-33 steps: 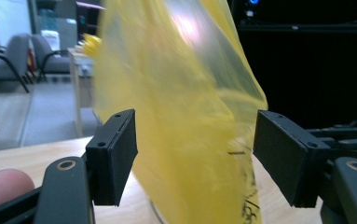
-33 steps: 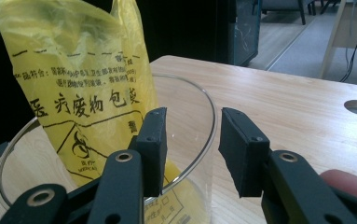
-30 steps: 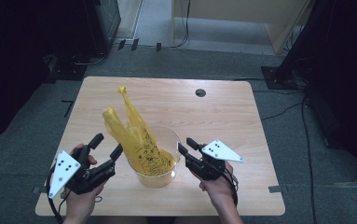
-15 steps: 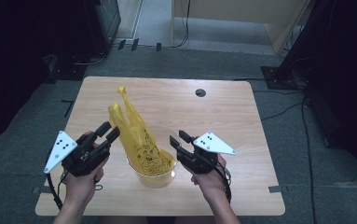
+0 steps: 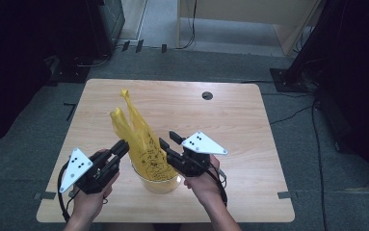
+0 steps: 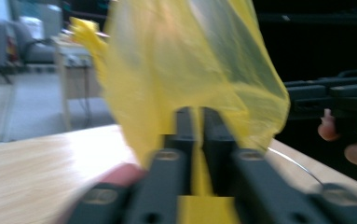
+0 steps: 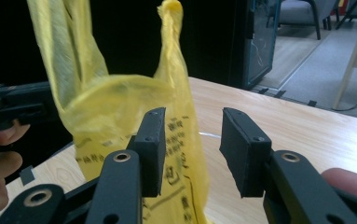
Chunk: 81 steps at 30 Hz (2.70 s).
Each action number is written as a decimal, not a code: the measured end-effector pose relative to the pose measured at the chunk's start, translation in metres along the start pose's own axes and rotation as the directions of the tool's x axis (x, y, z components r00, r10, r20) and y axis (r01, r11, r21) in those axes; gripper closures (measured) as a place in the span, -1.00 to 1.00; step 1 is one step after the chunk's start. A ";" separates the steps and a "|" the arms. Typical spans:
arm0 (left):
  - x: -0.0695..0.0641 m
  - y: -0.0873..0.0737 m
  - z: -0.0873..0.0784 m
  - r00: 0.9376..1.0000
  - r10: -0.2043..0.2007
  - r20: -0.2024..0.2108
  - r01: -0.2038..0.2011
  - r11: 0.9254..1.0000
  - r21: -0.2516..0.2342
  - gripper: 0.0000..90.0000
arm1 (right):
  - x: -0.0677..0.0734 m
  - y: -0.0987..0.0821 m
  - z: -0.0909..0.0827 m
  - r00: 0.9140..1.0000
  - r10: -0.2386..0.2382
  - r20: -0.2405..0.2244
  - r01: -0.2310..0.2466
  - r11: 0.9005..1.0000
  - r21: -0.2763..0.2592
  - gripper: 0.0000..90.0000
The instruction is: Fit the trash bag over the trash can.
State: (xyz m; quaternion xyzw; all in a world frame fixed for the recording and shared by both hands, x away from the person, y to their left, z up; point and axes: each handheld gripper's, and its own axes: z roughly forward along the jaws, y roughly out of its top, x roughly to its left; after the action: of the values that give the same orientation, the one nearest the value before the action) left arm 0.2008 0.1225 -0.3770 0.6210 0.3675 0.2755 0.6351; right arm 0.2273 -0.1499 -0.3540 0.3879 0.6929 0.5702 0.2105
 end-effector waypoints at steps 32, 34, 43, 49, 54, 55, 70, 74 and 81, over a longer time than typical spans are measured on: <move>0.040 0.015 0.029 0.975 -0.182 0.128 0.172 0.981 0.087 1.00 | 0.001 -0.001 0.001 1.000 0.017 0.006 -0.017 1.000 0.013 0.33; 0.031 0.013 0.028 0.982 -0.127 0.139 0.113 0.988 0.101 1.00 | 0.001 -0.002 0.001 1.000 0.022 0.007 -0.022 1.000 0.013 0.34; 0.013 0.002 0.018 0.985 -0.065 0.160 0.050 0.994 0.095 1.00 | 0.008 -0.002 0.000 1.000 0.023 -0.005 -0.023 1.000 0.008 0.32; 0.004 -0.007 0.007 0.981 -0.062 0.185 0.052 0.997 0.058 1.00 | 0.015 -0.001 0.000 0.999 0.030 -0.027 -0.030 1.000 0.005 0.27; -0.008 -0.014 0.003 0.975 -0.021 0.223 0.006 0.998 0.067 0.99 | 0.019 -0.001 0.001 0.998 0.037 -0.053 -0.037 0.999 0.009 0.25; -0.010 -0.015 0.002 0.973 -0.009 0.230 -0.007 0.998 0.067 0.98 | 0.019 -0.001 0.001 0.998 0.038 -0.057 -0.038 0.999 0.009 0.24; -0.026 -0.025 -0.001 0.955 0.107 0.277 -0.133 0.988 0.075 0.92 | 0.025 -0.005 -0.007 0.984 0.034 -0.176 -0.020 0.996 0.082 0.26; -0.027 -0.027 -0.003 0.950 0.115 0.289 -0.143 0.986 0.080 0.95 | 0.023 -0.011 -0.010 0.990 0.020 -0.139 -0.006 0.995 0.098 0.74; -0.027 -0.034 -0.010 0.948 0.147 0.283 -0.183 0.977 0.105 0.98 | 0.016 -0.017 -0.022 0.989 0.046 -0.140 -0.040 0.998 0.046 0.78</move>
State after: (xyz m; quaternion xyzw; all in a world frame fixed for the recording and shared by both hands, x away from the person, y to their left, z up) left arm 0.1731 0.1041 -0.4065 0.7217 0.2402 0.2150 0.6126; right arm 0.1966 -0.1524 -0.3624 0.3658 0.7097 0.5856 0.1402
